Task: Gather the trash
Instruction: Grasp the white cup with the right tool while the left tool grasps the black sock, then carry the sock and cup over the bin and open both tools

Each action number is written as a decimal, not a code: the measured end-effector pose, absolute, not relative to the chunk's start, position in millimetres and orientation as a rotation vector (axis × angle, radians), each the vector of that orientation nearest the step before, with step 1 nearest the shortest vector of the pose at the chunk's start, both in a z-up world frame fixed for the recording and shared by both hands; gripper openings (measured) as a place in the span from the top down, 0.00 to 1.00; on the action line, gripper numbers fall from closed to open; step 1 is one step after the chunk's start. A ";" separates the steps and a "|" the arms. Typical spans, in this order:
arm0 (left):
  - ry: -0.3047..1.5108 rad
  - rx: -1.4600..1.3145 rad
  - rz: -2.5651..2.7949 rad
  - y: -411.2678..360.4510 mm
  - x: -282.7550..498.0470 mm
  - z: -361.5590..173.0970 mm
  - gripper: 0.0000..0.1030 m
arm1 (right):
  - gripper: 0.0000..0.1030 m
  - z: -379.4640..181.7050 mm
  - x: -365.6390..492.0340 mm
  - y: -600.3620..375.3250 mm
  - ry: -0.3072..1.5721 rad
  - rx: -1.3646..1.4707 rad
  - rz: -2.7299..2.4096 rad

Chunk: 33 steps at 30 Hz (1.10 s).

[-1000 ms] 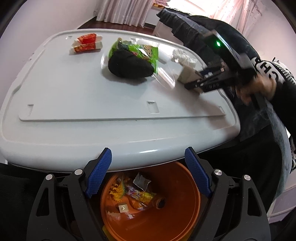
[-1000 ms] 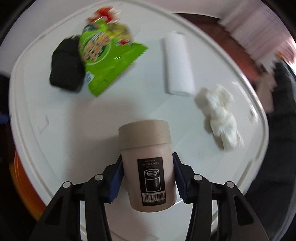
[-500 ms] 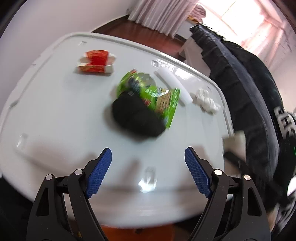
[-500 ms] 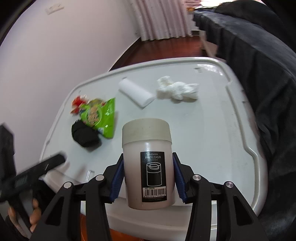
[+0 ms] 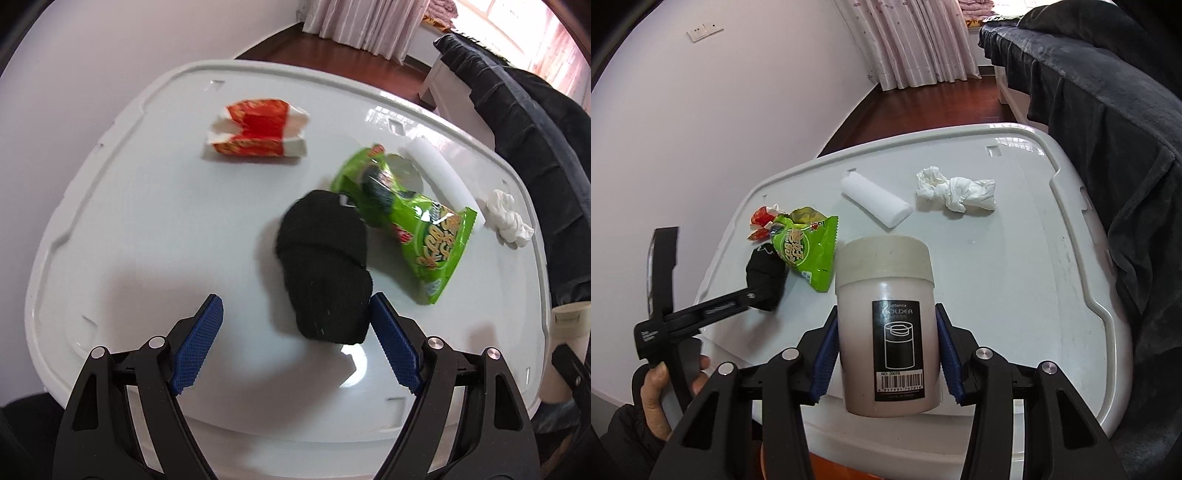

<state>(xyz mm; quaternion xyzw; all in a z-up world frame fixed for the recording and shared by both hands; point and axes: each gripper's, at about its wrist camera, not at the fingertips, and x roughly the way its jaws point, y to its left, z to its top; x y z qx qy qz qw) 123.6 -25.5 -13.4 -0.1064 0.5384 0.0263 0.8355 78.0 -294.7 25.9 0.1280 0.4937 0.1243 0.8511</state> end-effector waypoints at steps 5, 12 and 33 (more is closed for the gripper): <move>1.106 -0.227 0.012 -21.7 131.9 -6.6 0.23 | 0.53 21.2 80.1 -296.0 1.050 0.268 0.247; 1.137 -0.170 0.032 -37.1 162.8 -22.7 0.23 | 0.53 17.1 81.8 -294.2 1.063 0.260 0.247; 1.030 -0.042 0.034 -36.1 129.0 -20.7 0.62 | 0.54 8.1 83.3 -282.7 1.077 0.210 0.244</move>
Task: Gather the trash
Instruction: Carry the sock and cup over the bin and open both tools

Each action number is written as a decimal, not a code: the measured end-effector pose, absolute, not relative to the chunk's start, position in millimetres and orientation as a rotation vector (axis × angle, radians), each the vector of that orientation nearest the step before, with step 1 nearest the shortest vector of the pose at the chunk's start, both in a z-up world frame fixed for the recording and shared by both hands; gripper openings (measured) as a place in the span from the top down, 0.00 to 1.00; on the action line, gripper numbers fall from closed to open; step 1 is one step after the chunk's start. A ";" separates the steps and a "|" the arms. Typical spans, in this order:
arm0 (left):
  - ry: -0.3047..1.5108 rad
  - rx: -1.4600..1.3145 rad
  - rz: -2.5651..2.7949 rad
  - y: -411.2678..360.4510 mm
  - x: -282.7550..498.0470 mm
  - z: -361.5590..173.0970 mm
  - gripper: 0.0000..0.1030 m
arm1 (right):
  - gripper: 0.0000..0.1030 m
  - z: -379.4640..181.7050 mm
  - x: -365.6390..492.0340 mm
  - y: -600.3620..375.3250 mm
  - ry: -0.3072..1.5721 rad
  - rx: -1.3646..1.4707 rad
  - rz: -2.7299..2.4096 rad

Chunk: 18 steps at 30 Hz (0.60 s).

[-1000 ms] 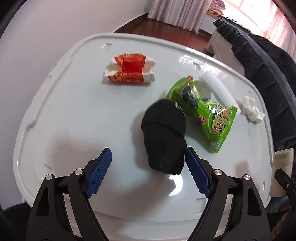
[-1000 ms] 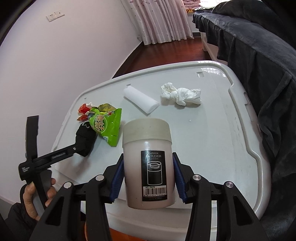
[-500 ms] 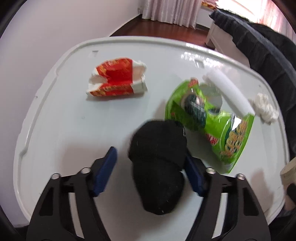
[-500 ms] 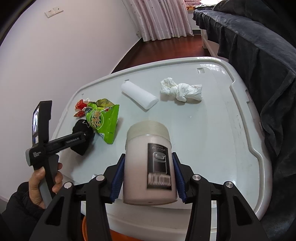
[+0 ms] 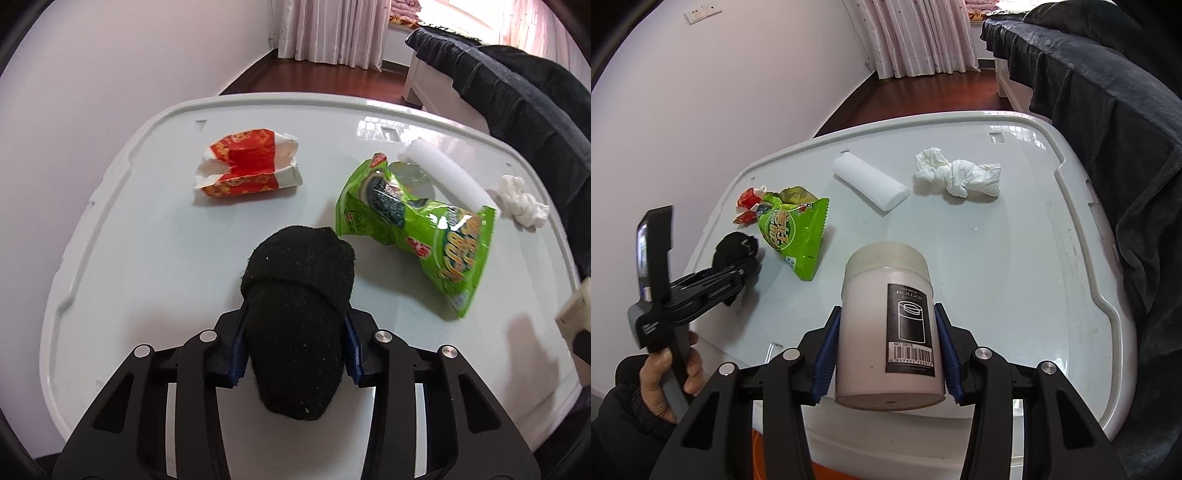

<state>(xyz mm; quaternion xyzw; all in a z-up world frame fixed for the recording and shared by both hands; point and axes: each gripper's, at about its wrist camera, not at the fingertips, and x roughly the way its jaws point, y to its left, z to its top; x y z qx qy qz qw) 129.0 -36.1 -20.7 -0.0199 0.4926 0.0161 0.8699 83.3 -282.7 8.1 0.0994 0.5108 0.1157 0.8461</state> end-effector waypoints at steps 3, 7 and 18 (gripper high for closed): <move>1.019 -0.053 0.014 -36.2 117.7 -8.7 0.62 | 0.54 7.4 83.1 -282.9 1.076 0.209 0.237; 1.007 -0.044 -0.027 -39.2 96.4 6.7 0.62 | 0.54 8.0 81.0 -281.6 1.062 0.196 0.225; 0.972 -0.017 -0.155 -47.6 3.2 45.4 0.62 | 0.54 17.2 25.0 -263.2 0.966 0.169 0.260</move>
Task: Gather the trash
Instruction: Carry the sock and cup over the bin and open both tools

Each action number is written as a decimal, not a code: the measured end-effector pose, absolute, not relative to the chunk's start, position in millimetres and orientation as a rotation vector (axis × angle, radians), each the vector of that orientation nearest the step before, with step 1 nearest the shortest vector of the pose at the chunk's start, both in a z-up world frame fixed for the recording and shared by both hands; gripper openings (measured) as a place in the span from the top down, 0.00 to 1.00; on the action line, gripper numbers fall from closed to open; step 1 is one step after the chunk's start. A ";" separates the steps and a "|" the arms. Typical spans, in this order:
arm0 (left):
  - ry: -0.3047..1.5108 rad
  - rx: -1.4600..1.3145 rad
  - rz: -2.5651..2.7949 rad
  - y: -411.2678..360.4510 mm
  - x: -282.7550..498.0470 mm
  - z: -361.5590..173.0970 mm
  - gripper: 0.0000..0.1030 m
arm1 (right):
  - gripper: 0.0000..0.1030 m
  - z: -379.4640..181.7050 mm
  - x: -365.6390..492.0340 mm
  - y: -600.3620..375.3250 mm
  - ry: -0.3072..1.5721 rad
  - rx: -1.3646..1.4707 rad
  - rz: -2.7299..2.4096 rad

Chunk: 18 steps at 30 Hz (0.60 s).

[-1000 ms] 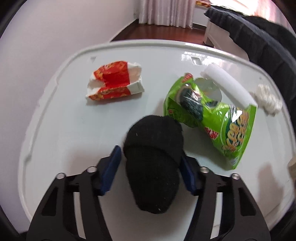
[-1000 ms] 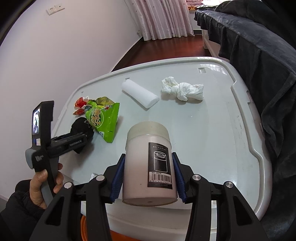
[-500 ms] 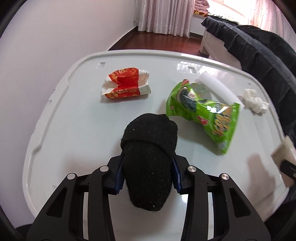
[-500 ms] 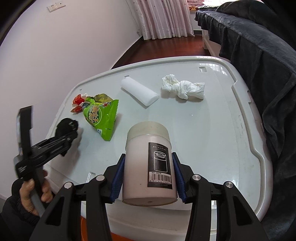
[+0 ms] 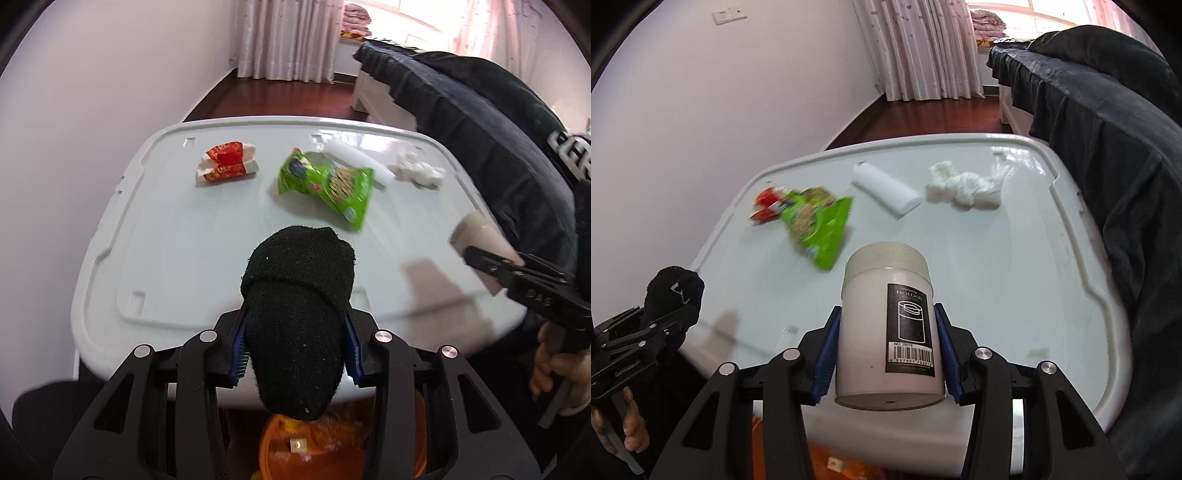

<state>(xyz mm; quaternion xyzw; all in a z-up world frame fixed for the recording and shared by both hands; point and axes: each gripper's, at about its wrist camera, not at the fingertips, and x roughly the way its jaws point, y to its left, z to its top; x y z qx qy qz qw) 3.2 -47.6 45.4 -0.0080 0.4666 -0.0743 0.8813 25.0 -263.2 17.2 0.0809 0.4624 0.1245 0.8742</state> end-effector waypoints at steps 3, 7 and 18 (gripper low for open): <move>0.983 -0.001 -0.171 -44.6 -15.6 44.5 0.61 | 0.54 16.9 -2.4 -253.2 0.963 0.170 0.278; 1.011 -0.004 -0.176 -39.0 -36.3 39.7 0.61 | 0.54 20.8 -38.2 -242.4 0.964 0.189 0.303; 1.056 0.024 -0.182 -40.2 -78.9 24.2 0.61 | 0.54 53.0 -109.5 -213.3 0.917 0.168 0.379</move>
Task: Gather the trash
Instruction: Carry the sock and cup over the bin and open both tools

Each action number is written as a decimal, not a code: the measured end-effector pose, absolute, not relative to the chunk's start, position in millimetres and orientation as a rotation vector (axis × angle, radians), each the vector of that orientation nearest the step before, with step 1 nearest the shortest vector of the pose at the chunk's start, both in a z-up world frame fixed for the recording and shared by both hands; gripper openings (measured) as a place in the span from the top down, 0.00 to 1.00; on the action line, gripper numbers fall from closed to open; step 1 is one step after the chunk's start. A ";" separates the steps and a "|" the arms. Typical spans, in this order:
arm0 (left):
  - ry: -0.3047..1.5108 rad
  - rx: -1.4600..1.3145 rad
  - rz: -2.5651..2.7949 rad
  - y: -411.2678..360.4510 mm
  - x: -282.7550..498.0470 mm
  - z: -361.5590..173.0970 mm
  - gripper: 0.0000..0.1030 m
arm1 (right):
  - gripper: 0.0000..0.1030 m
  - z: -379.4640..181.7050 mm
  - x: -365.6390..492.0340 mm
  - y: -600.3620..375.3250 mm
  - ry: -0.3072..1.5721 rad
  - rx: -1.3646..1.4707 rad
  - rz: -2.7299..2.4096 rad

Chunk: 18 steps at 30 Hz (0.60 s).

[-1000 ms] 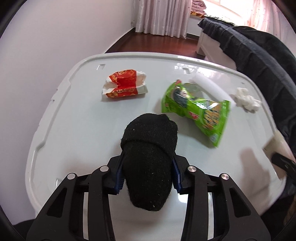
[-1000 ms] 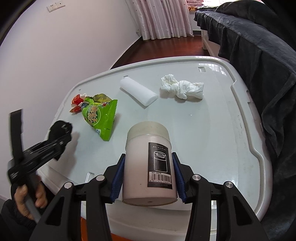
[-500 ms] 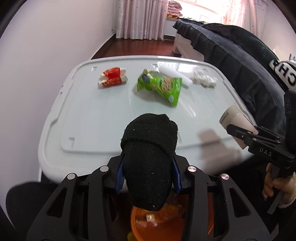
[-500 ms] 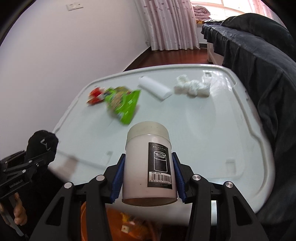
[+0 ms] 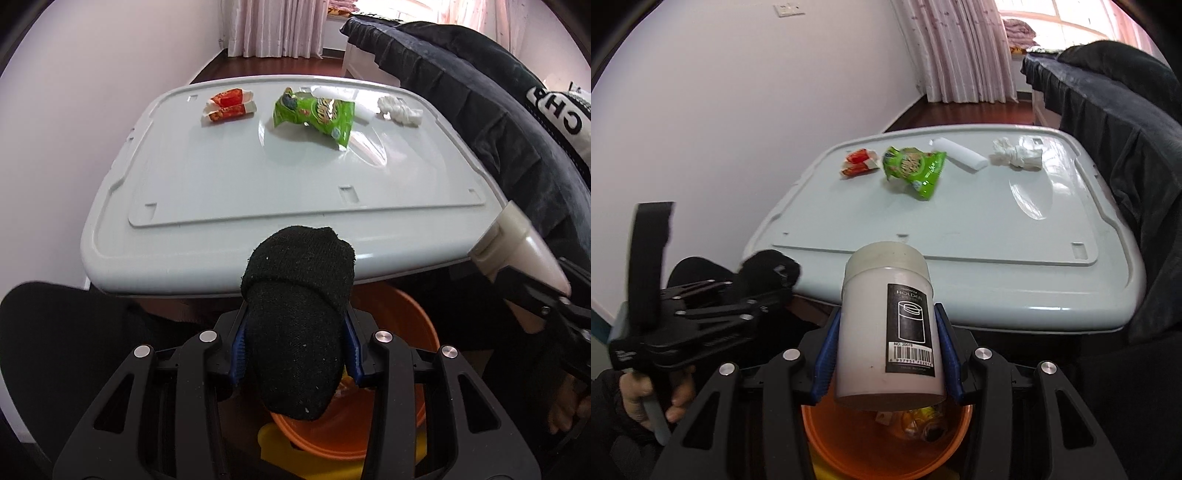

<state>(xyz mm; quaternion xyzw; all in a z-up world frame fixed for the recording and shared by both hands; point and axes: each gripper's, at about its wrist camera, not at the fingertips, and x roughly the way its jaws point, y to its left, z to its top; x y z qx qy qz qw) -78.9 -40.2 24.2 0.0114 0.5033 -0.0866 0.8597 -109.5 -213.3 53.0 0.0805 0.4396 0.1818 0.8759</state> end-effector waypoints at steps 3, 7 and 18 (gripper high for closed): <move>1.052 0.037 -0.193 -44.3 -90.3 23.4 0.61 | 0.54 57.2 -126.2 -208.7 0.870 0.123 0.348; 1.061 0.059 -0.216 -53.3 -104.9 17.7 0.61 | 0.54 48.8 -142.5 -203.8 0.877 0.104 0.331; 1.195 0.128 -0.266 -69.4 -107.2 -16.0 0.61 | 0.54 11.5 -136.7 -200.6 1.013 0.126 0.331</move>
